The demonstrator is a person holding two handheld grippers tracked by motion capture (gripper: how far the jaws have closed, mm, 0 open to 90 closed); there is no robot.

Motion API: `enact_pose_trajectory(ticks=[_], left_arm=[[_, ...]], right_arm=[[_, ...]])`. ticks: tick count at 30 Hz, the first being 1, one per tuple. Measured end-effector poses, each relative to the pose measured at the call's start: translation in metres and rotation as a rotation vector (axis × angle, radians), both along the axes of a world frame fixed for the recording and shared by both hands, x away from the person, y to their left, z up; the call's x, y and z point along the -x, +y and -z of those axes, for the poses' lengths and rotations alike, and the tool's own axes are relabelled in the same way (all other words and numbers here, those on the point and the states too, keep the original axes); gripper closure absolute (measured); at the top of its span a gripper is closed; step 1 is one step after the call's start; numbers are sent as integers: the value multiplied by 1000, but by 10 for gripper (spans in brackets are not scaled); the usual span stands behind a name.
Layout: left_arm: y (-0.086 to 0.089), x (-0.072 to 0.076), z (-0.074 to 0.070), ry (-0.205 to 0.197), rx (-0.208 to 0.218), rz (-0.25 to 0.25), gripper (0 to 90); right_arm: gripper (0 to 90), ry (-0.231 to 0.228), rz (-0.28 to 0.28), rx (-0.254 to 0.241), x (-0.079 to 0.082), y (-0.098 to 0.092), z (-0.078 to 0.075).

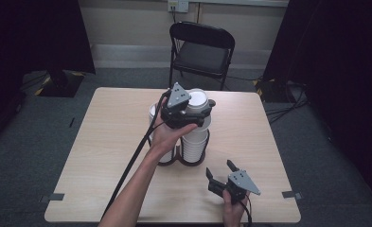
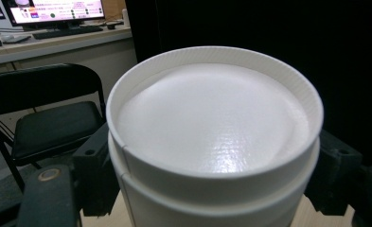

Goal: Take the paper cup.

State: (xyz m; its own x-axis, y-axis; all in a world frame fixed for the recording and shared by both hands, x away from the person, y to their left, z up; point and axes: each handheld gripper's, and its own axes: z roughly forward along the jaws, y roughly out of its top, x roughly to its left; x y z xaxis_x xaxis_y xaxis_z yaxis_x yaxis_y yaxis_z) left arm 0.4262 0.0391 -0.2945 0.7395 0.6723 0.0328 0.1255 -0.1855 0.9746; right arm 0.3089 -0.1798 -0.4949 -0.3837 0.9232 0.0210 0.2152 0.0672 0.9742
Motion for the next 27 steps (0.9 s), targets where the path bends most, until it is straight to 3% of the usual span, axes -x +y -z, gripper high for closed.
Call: enact_pose_trajectory(ticks=[14,20,27], left_arm=[[8,4,-8,-10,53,2,213],[13,7,-12,-3,108,14,214],[18,10,-16,-14,124,12,214]], right_arm=[[149,0,0,0,0,0,0],[148,-1,-1,0,0,0,0],[148,1,-3,0,0,0,0]])
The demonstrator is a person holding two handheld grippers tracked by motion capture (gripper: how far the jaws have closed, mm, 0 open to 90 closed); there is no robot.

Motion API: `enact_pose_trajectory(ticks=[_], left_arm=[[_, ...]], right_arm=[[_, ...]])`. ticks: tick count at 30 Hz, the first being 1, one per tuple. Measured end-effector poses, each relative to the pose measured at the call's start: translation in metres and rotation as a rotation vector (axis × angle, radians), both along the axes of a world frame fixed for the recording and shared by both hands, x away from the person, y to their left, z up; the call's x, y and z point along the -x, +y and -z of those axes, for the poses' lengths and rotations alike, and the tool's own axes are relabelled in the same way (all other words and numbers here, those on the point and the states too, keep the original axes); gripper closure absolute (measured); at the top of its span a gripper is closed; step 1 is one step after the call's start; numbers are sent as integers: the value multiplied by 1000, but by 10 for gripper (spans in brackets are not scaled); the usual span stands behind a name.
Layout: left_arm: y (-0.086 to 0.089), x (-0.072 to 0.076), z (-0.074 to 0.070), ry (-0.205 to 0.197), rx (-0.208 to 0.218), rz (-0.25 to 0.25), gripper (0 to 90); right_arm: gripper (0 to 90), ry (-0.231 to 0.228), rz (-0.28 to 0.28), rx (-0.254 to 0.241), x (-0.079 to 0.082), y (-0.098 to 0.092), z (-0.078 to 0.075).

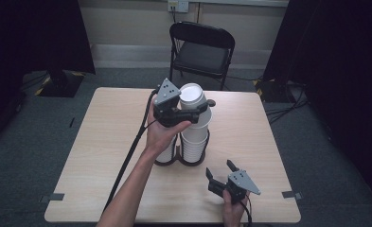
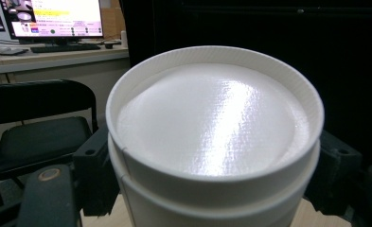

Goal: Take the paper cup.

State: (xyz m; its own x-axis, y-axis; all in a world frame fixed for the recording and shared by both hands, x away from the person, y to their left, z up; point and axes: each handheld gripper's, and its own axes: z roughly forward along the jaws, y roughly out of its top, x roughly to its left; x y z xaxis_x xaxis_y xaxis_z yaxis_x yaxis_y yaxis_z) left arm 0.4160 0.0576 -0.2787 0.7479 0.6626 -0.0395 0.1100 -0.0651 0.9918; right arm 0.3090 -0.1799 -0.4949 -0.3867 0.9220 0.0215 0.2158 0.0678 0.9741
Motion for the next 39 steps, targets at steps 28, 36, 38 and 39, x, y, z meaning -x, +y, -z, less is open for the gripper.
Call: enact_pose_trajectory(ticks=[28,36,38,39], left_arm=[[23,30,-8,-4,56,10,213],[28,47,-2,-1,61,5,213],[28,49,-1,1,56,8,213],[29,51,0,3,58,8,213]], right_arm=[[148,4,0,2,0,0,0],[148,3,0,1,0,0,0],[148,1,0,4,0,0,0],[149,1,0,4,0,1,0]])
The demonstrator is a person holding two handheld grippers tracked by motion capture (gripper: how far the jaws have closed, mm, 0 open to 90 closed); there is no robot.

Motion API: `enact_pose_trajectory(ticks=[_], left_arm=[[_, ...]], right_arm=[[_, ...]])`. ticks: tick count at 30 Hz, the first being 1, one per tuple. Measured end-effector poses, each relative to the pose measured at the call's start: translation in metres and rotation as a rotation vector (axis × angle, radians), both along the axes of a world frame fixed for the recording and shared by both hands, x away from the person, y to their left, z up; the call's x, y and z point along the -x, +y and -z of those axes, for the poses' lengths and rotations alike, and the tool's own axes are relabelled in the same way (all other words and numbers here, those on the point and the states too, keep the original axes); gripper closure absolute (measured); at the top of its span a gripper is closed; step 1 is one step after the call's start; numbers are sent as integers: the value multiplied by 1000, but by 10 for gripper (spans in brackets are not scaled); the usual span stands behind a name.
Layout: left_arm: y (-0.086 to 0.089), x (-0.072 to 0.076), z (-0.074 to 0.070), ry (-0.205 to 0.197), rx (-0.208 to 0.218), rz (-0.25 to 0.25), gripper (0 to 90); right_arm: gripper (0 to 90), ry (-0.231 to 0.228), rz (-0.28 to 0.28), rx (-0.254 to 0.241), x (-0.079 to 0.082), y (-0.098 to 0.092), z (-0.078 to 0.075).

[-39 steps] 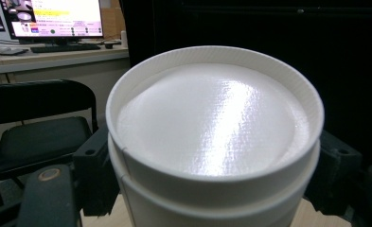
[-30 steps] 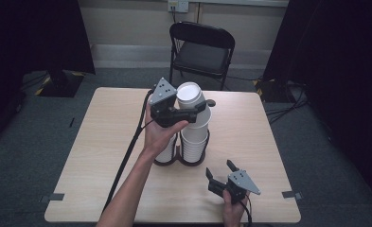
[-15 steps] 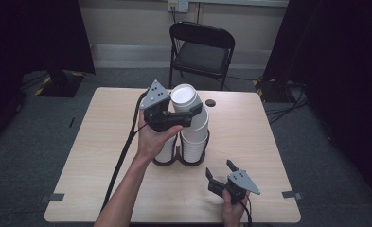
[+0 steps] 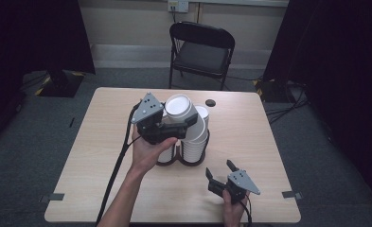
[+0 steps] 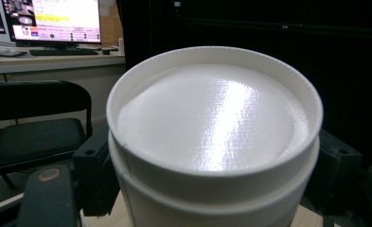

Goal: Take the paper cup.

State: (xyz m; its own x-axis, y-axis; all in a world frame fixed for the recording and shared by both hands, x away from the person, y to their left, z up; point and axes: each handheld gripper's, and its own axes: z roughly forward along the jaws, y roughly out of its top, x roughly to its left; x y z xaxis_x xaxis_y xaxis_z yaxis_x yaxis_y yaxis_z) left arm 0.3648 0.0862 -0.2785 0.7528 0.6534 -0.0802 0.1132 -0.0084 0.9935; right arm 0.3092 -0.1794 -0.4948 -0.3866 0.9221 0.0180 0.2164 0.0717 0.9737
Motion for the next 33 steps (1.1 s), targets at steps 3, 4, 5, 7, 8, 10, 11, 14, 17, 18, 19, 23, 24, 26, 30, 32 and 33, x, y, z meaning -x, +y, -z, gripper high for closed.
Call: enact_pose_trajectory(ticks=[3,4,5,7,8,10,11,14,17,18,19,23,24,26,30,32,33], left_arm=[[1,7,1,-9,-7,-2,213],[1,9,2,-7,-13,-1,213],[1,10,4,-11,-23,-5,213],[1,12,7,-9,-30,-2,213],[2,13,8,-7,-32,2,213],[2,15,12,-6,-32,6,213],[3,17,14,-5,-41,9,213],[5,21,22,3,-33,1,213],[9,25,30,10,-37,-15,213],[10,26,32,15,-31,-14,213],[11,27,35,14,-35,-14,213],[14,32,43,25,-38,-5,213],[14,34,46,32,-39,-1,213],[16,36,51,38,-36,2,213],[19,40,65,64,-43,7,213],[19,40,72,77,-45,8,212],[20,41,75,87,-43,7,212]], right_arm=[[148,0,0,-2,0,0,0],[148,-1,0,-2,0,0,0],[148,-2,-2,-1,0,0,0],[148,-6,-6,-2,0,-1,0],[148,-7,-6,-5,1,-1,0],[148,-6,-4,-8,1,-1,0],[147,-7,-4,-8,1,-1,0],[147,-7,-4,-6,1,-1,0],[147,-10,-3,-5,1,-1,0],[147,-11,-6,-5,1,-1,0],[147,-13,-6,-5,1,-1,0],[147,-18,-7,-8,2,-1,0],[147,-18,-7,-8,2,-1,0],[153,-19,-9,-6,2,-1,0],[159,-3,-28,-13,1,-1,0],[159,-2,-35,-8,1,-1,0],[159,1,-39,-4,1,0,0]])
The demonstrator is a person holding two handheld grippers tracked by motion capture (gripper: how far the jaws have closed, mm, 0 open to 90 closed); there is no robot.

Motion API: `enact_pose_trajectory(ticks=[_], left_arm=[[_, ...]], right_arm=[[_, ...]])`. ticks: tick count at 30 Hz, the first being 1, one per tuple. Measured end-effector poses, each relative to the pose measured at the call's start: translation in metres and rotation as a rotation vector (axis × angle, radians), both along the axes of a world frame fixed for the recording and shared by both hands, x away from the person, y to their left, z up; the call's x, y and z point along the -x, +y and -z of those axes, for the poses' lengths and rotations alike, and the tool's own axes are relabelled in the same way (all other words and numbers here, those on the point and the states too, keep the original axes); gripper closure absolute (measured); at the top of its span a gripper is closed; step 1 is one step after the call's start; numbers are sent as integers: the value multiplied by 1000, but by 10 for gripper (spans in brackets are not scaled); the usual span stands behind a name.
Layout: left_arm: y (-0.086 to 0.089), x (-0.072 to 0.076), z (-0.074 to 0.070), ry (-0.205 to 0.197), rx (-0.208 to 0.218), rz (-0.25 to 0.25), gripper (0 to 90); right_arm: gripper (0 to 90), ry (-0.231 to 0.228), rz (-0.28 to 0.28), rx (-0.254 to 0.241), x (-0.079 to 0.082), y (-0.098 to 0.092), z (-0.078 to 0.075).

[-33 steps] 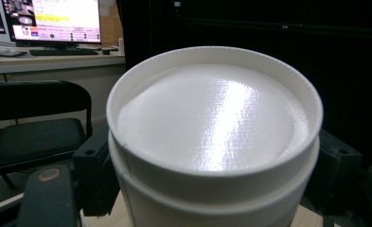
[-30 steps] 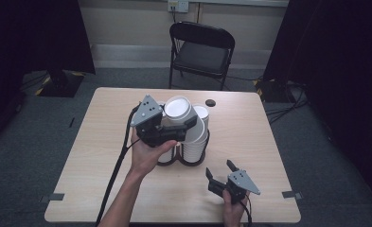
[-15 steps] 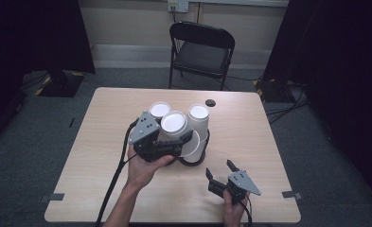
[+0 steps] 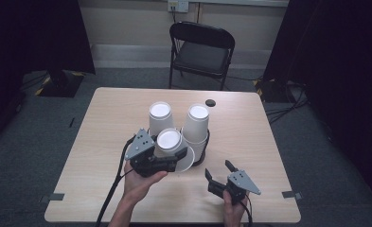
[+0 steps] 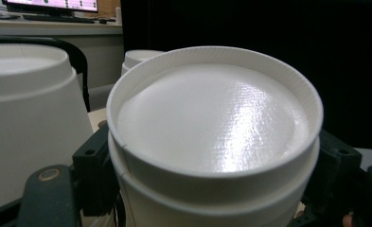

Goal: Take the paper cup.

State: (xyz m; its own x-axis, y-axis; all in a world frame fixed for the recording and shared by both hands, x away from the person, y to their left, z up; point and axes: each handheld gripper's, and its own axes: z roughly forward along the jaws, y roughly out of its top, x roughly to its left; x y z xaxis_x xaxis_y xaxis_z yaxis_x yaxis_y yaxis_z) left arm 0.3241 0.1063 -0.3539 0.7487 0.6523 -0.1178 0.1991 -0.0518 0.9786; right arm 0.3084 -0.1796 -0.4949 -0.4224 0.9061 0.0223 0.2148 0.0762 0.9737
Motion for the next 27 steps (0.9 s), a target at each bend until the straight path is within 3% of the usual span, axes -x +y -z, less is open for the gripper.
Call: enact_pose_trajectory(ticks=[10,13,19,27], left_arm=[[6,3,24,42,25,21,212],[7,4,32,64,25,21,212],[13,4,47,124,70,10,212],[24,4,63,212,153,3,212]], right_arm=[[149,29,-64,45,0,7,-1],[139,36,-108,32,2,9,-1],[135,31,-152,53,9,21,-1],[193,6,-268,26,17,39,0]])
